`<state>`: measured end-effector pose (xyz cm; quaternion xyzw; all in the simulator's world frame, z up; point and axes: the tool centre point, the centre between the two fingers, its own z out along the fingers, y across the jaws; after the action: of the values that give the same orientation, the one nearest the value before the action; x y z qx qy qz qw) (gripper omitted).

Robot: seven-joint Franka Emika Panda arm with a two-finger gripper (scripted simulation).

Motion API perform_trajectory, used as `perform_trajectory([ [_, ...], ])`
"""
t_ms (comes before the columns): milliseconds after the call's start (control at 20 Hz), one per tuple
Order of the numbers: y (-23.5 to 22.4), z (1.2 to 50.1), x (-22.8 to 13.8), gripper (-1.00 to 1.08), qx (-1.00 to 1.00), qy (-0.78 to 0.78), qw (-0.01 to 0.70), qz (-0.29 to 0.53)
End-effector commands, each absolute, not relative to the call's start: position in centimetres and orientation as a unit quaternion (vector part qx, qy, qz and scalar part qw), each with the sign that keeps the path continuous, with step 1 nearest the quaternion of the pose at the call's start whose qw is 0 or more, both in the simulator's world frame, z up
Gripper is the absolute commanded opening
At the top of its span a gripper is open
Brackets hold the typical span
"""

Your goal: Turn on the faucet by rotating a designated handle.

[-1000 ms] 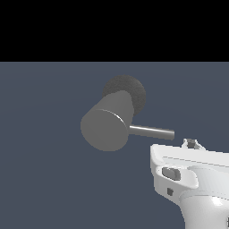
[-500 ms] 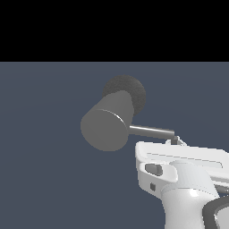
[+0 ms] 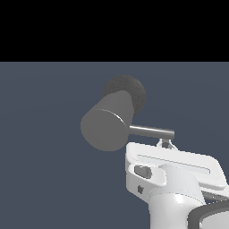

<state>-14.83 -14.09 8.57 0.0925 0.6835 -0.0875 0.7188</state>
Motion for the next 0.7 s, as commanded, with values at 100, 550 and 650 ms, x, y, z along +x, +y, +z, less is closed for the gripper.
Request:
perform_trajectory([
  [100,-13.5,7.6,-15.2,-1.00,0.100,0.694,0.709,-0.081],
  [550,-13.2,7.5,-15.3,-1.00,0.097,0.700,0.703,-0.080],
  [650,-13.3,8.1,-15.4,-1.00,0.097,0.700,0.703,-0.080],
])
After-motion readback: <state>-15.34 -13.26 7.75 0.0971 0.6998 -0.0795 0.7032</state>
